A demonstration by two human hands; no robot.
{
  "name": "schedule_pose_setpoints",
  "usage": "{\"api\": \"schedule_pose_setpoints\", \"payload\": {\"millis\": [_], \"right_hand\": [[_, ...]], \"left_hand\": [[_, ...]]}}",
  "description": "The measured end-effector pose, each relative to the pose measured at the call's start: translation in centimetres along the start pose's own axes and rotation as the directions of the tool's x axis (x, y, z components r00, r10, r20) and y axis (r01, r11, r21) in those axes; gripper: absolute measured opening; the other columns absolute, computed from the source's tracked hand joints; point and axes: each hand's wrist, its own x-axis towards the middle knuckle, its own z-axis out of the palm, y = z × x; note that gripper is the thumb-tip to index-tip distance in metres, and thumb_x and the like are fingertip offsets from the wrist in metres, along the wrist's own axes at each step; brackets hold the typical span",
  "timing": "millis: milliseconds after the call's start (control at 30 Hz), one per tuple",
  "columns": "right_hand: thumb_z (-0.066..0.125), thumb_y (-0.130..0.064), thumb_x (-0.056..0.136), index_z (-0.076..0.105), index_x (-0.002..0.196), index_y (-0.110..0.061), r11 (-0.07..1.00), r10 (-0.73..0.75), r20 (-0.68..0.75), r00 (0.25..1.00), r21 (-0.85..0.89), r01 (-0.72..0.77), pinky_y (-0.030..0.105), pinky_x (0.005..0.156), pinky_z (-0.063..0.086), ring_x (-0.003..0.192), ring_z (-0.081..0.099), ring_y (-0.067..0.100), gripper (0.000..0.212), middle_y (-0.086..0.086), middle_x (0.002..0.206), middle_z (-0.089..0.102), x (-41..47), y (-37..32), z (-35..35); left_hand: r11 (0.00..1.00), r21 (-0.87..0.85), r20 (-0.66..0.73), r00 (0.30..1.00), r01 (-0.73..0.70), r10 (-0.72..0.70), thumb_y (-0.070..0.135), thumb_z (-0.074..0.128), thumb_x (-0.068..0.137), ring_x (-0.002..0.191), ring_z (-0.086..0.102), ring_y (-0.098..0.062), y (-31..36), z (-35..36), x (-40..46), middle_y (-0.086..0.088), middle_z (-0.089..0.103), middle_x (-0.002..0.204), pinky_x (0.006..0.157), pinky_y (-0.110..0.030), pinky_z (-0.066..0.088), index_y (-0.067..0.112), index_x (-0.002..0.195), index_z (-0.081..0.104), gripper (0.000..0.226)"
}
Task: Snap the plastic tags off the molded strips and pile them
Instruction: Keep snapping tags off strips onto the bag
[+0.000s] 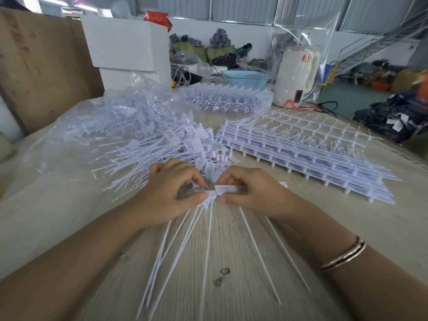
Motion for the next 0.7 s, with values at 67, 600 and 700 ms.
{"api": "schedule_pose_setpoints", "payload": {"millis": [67, 600, 700], "right_hand": [[0.075, -0.031, 0.077, 0.059, 0.101, -0.019, 0.994, -0.047, -0.028, 0.998, -0.098, 0.044, 0.018, 0.06, 0.037, 0.064, 0.049, -0.001, 0.032, -0.016, 0.076, 0.053, 0.4, -0.5, 0.5], [0.069, -0.037, 0.08, 0.065, 0.093, -0.022, 0.953, -0.142, -0.063, 0.988, -0.279, 0.119, 0.03, 0.061, 0.045, 0.067, 0.057, 0.006, 0.02, -0.012, 0.08, 0.063, -0.3, -0.7, -0.6], [0.067, -0.04, 0.082, 0.07, 0.089, -0.023, 0.974, -0.119, -0.105, 0.987, -0.205, 0.096, 0.028, 0.061, 0.045, 0.062, 0.053, -0.002, 0.019, -0.017, 0.071, 0.06, -0.1, -0.6, -0.4]], "left_hand": [[1.0, 0.012, -0.07, 0.998, -0.003, 0.004, 0.062, 0.035, 0.077, 0.099, 0.044, -0.003, 0.2, 0.2, 0.1, 0.02, 0.056, 0.094, 0.083, -0.032, 0.023, 0.036, 0.088, 0.056, 0.036], [0.969, -0.245, -0.061, 0.998, -0.015, 0.0, 0.034, 0.054, 0.083, 0.084, 0.054, -0.018, 0.5, 1.1, 0.4, 0.005, 0.059, 0.077, 0.087, -0.051, 0.039, 0.016, 0.072, 0.061, 0.022], [0.967, -0.248, -0.088, 0.996, -0.051, 0.03, 0.033, 0.054, 0.084, 0.087, 0.053, -0.02, 0.6, 0.8, 0.5, 0.007, 0.059, 0.081, 0.087, -0.049, 0.039, 0.019, 0.073, 0.059, 0.018]]}}
